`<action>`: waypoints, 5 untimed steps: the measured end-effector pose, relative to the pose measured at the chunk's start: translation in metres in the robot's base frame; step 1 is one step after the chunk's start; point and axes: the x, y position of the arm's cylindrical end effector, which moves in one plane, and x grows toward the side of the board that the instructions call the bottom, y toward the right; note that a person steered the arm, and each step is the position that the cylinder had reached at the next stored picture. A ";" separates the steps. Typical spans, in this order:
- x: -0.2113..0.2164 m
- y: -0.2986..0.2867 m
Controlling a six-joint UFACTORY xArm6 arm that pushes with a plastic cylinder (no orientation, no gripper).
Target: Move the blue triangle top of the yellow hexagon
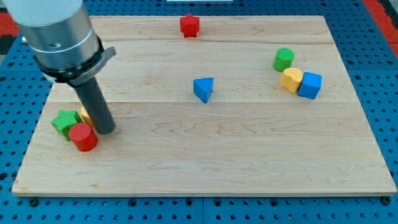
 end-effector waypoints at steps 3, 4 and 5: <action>-0.081 0.195; -0.099 0.152; -0.080 0.082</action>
